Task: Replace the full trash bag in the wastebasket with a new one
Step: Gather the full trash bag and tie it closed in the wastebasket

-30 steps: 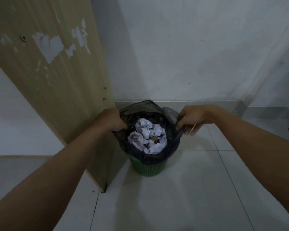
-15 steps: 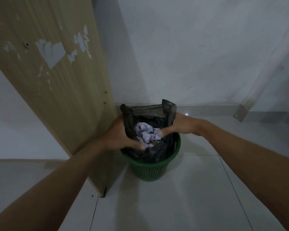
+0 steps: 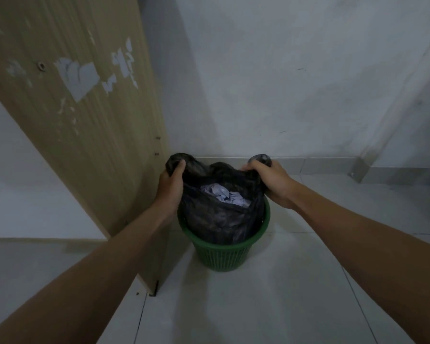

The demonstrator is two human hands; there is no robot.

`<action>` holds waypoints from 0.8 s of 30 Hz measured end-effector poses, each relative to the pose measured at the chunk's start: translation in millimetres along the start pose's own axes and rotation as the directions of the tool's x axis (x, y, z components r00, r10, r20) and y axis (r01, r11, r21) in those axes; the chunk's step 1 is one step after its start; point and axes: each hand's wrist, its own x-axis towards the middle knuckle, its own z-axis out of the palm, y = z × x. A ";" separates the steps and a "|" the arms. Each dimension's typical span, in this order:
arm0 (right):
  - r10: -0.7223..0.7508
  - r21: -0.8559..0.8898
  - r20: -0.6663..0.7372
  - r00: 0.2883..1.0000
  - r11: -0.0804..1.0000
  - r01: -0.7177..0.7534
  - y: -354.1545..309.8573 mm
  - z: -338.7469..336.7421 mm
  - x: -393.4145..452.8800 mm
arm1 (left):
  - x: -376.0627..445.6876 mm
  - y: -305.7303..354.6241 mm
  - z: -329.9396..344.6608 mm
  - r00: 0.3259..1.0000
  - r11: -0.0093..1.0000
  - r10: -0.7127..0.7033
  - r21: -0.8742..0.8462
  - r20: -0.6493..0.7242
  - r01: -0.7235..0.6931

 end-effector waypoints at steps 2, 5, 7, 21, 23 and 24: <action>0.040 0.111 -0.069 0.997 0.993 -0.033 1.0 8.5 -2.6 | -1.7 -0.4 4.8 0.998 0.996 -0.043 -0.079 -0.042 0.040; -0.001 0.082 -0.153 0.988 0.997 0.014 2.6 17.4 -2.5 | -4.9 -1.8 8.3 0.998 0.998 -0.028 -0.055 -0.048 0.025; -0.107 -0.118 -0.070 0.992 0.988 0.099 3.3 15.7 -7.1 | -10.0 -4.6 2.9 0.984 0.970 0.161 0.171 0.074 -0.171; -0.268 -0.595 0.337 0.903 0.683 0.424 15.4 -15.2 -7.8 | 1.3 -21.6 -14.3 0.875 0.678 0.397 0.554 0.277 -0.483; -0.285 -0.465 0.193 0.939 0.816 0.343 12.2 -10.6 -8.8 | 3.4 -16.8 -5.4 0.938 0.816 0.317 0.464 0.137 -0.344; -0.245 -0.401 0.123 0.962 0.874 0.274 12.4 -8.3 -7.4 | 4.2 -14.8 -1.4 0.957 0.872 0.275 0.395 0.096 -0.290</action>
